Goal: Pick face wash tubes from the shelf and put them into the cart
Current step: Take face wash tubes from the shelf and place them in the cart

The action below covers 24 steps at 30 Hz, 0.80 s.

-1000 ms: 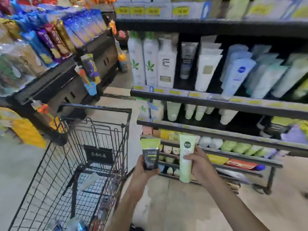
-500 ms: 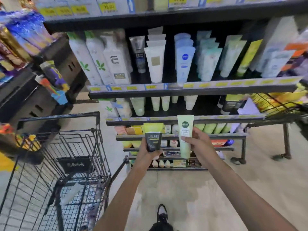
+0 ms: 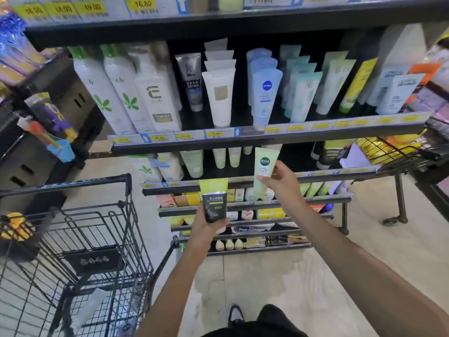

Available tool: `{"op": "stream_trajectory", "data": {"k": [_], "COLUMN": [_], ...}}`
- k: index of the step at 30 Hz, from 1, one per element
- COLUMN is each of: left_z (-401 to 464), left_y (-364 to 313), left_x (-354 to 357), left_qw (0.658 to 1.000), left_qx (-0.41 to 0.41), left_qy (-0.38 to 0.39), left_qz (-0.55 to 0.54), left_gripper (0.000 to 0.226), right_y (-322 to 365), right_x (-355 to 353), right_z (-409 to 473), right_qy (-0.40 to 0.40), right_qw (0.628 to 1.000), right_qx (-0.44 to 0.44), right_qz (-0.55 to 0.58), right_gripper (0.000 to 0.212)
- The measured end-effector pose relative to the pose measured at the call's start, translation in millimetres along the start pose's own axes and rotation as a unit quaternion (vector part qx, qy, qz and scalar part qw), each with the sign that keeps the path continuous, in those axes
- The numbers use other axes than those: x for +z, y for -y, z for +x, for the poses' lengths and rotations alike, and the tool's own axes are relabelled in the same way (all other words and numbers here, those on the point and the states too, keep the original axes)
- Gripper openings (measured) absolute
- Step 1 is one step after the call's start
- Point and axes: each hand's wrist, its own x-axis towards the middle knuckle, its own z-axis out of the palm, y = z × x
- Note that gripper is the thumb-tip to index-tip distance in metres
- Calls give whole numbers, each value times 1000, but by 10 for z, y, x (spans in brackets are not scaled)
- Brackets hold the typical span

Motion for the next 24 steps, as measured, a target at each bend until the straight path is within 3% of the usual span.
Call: {"op": "stream_trajectory", "data": {"k": [10, 24], "left_z": [-98, -91], "left_y": [36, 100], "left_x": [-92, -231], "left_qw": [1000, 999], "left_qx": [12, -7], "left_qy": [5, -37], "left_qz": [-22, 29], "left_gripper": [69, 65], "right_y": [-213, -456], "right_x": [51, 341], "right_z": [789, 1632], "right_qy": [1, -8], "right_qw": [997, 986], "right_qx": [-22, 37], "right_qz": [-69, -165], "right_gripper": [39, 35]}}
